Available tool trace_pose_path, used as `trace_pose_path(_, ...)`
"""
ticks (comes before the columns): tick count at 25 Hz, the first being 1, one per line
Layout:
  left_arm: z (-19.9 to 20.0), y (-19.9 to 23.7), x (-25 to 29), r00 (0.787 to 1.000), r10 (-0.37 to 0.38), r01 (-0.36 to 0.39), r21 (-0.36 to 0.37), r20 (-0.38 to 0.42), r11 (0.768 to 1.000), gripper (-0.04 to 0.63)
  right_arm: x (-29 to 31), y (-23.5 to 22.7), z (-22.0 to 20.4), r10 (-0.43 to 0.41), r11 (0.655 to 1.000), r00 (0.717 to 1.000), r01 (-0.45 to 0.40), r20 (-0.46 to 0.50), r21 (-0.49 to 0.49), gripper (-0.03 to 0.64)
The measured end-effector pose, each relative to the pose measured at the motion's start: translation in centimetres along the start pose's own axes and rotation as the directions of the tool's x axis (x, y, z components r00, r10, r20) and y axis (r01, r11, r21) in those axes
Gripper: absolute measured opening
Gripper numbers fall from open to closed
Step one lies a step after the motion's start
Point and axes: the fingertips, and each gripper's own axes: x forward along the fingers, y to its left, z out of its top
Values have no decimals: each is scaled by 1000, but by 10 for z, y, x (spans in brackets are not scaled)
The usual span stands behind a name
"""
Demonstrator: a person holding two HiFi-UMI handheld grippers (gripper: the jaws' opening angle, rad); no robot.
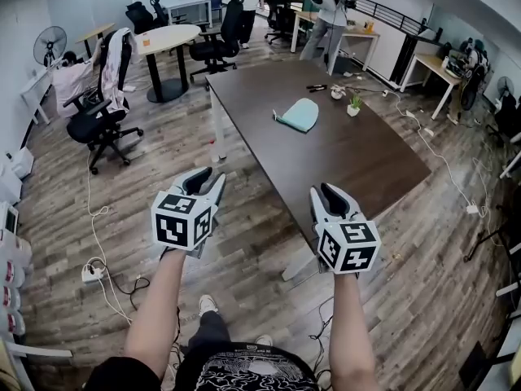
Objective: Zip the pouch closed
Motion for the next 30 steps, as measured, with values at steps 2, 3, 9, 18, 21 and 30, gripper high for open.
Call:
trace_pose_path(2,0,13,11,1000,-16,16,1,-9,1000,108,14,2,2,-12,1000,1000,12,-6,2,104)
trace_pose_path(3,1,19,17,1000,-26,26,3,-12,1000,114,21,3,4,-20,1000,1000,20,-10,3,112)
trace_pose_path(9,9,59,49,996,-78,79,11,-30,997,163,63,13,14,-57,998,998,58,-26,11,165)
trace_pose_path(18,22,119,81,989,-146,147,20,-28,989,227,109,28,18,-171,982,984,175,-51,66,225)
trace_pose_path(21,21,136,87,984,-174,174,19,-34,985,247,119,34,19,-222,971,974,225,-53,83,250)
trace_pose_path(30,23,182,99,974,-225,226,19,-32,974,301,146,62,28,-262,962,963,266,-61,66,311)
